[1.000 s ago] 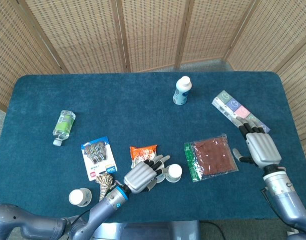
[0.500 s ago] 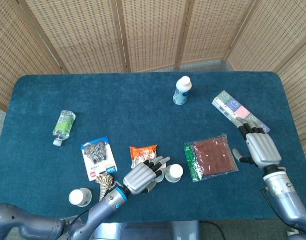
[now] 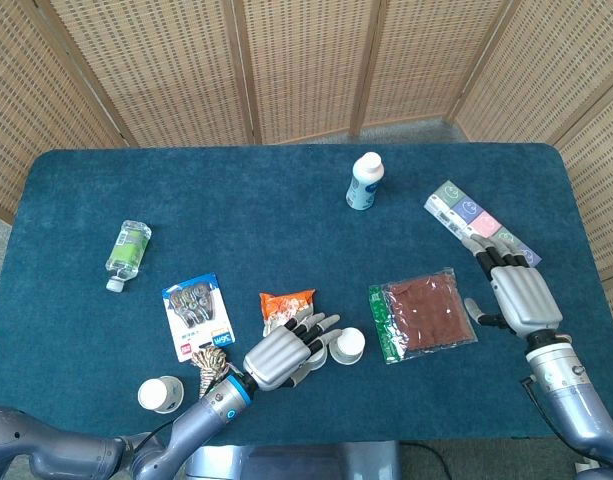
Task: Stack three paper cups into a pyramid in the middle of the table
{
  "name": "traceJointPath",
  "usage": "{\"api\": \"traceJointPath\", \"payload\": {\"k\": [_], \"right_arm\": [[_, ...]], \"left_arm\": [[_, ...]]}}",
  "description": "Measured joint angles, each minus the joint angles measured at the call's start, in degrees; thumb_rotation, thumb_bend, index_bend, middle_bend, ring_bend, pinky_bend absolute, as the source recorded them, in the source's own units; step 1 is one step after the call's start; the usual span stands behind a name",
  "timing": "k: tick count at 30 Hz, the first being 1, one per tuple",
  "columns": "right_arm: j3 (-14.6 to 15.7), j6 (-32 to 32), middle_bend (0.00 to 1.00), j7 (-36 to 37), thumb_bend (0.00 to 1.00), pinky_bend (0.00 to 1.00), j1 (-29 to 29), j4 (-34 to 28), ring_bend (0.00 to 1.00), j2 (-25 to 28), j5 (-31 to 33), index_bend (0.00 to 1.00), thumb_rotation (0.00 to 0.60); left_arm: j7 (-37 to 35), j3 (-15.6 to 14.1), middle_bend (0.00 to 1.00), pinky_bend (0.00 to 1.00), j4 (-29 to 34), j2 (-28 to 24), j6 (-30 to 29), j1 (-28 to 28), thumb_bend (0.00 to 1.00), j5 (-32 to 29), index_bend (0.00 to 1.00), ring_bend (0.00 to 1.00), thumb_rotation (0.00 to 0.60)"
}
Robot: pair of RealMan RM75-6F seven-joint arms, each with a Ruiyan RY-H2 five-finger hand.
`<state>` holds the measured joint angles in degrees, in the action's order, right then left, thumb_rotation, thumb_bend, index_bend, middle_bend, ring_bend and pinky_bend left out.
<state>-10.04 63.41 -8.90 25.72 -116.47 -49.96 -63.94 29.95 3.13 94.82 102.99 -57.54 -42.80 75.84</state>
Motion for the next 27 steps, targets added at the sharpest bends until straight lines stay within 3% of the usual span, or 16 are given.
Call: {"api": "traceJointPath", "payload": {"k": [6,12,21,27], "right_arm": [[0.0,0.1,0.00,-0.1,0.42,0.03,0.0,-0.4,0.00,0.1,-0.3,0.00,0.600],[0.0,0.0,0.00,-0.6,0.42,0.03,0.2,-0.7,0.00,0.2,-0.3,0.00,0.600],[-0.4,-1.6,0.00,-1.4,0.42,0.03,1.7,0.6,0.00,-0.8,2.0,0.00,0.600],[-0.8,-2.4,0.00,-2.5,0.42,0.03,2.9,1.5,0.00,-1.8,3.8,0.00,0.600]], "left_arm": [[-2.1,0.5,0.00,0.01,3.5,-2.3,-0.9,0.5,0.55,1.0,0.00,0.00,0.600],[-3.7,0.2,0.00,0.00,10.9,-9.1,-1.2,1.2,0.55,1.7,0.00,0.00,0.600],[-4.6,-2.5,0.00,0.00,23.4,-26.8,-1.1,2.9,0.55,3.6,0.00,0.00,0.600],[-7.9,-6.4,0.00,0.00,29.2,-39.3,-0.5,4.5,0.55,7.9,0.00,0.00,0.600]]}}
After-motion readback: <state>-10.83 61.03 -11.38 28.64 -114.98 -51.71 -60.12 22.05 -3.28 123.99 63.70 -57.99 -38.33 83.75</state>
